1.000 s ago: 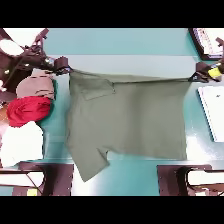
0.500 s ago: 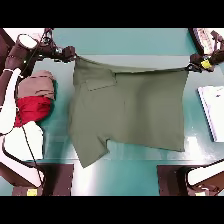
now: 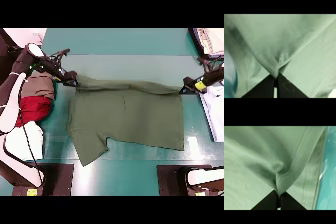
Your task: Fold the shirts.
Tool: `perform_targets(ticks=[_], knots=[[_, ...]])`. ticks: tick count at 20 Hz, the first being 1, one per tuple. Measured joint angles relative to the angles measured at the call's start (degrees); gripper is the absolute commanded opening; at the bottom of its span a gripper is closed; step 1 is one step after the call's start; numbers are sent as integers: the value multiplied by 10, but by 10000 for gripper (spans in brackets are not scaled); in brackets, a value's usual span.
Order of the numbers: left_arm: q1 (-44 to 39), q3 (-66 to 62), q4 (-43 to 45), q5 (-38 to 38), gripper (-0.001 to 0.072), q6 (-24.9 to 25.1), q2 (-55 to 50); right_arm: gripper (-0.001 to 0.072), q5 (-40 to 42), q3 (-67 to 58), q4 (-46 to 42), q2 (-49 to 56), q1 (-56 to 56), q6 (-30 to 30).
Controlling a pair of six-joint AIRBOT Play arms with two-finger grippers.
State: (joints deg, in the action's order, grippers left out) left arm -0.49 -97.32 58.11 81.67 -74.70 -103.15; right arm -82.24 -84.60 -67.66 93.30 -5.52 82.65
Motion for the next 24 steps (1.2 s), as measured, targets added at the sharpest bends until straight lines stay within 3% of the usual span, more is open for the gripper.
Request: perform_targets(ticks=[8,9,10,11,16,17,18,24], knots=[[2,30,54,27,36,-19,0,22,12,75,1,-20,-13,-8],[4,30,56,32,326,-22,0,89,12,76,1,-20,-16,-8],[5,31,59,36,584,-26,0,381,11,77,1,-21,-18,-8],[7,31,59,41,541,-30,0,508,8,78,1,-21,-20,-8],[11,34,69,60,543,-48,22,498,-11,81,-8,-42,-26,-9],[15,42,75,62,543,-51,40,430,-16,83,-14,-55,-29,-9],[18,60,77,63,543,-54,64,424,-21,89,-17,-72,-32,-10],[28,354,83,27,543,-84,291,424,-6,146,-23,-174,-40,-19]])
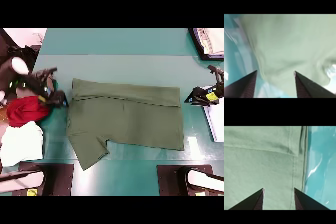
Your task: Fold the shirts.
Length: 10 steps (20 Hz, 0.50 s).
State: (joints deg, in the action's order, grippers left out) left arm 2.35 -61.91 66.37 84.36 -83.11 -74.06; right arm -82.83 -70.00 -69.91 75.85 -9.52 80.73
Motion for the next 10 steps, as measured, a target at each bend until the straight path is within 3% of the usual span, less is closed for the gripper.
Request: perform_targets(ticks=[5,10], knots=[[1,251,-40,-41,543,-26,165,424,13,19,1,-26,-1,-3],[1,360,-82,-89,543,-32,211,424,17,23,30,-31,-1,-4]])
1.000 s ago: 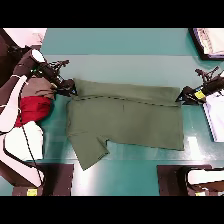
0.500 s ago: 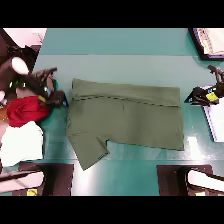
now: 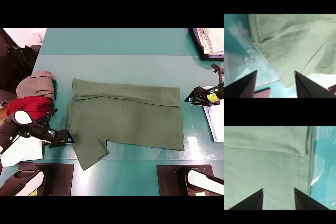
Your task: Fold the shirts.
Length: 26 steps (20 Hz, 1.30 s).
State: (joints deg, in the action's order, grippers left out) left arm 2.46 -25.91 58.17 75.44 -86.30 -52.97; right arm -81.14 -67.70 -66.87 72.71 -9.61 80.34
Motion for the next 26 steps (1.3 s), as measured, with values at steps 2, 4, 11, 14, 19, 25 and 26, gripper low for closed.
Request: perform_targets(ticks=[2,4,11,14,19,25,26], knots=[[0,21,-19,-19,542,9,5,424,0,1,5,-1,0,0],[0,37,-33,-31,542,17,8,424,0,1,9,-1,0,-1],[0,52,-81,-73,25,46,10,424,-26,39,9,-21,-22,-2],[0,48,-106,-87,25,62,10,425,-35,120,-1,-65,-66,-4],[0,33,-122,-91,25,90,10,426,-52,263,-60,-144,-162,-4],[0,26,-128,-92,26,100,10,408,-44,379,-60,-152,-214,-19],[0,26,-128,-92,26,101,10,367,-37,388,-57,-151,-214,-21]])
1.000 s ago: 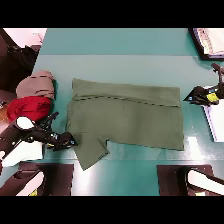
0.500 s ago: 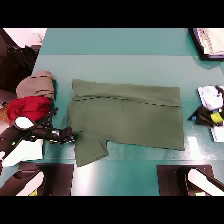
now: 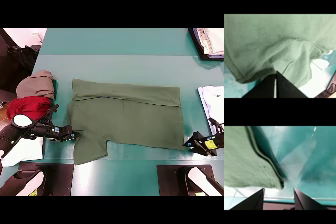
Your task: Fold the shirts.
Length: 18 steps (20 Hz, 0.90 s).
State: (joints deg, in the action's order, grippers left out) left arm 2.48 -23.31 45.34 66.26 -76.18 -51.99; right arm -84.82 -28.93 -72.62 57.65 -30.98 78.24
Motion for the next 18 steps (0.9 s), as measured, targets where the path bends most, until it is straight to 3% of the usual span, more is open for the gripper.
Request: perform_targets(ticks=[2,9,10,11,13,18], knots=[[0,0,-2,2,26,0,0,322,17,9,4,-1,6,-2],[0,0,-3,3,26,2,0,306,42,9,11,-10,54,-4],[0,0,-3,3,26,2,0,285,42,9,12,-6,64,-3],[0,0,-3,4,26,2,0,173,42,9,12,0,74,-3],[0,0,-3,9,25,5,0,20,46,9,11,9,96,-2],[0,-32,22,59,23,9,6,19,29,-9,-5,-19,131,-2]])
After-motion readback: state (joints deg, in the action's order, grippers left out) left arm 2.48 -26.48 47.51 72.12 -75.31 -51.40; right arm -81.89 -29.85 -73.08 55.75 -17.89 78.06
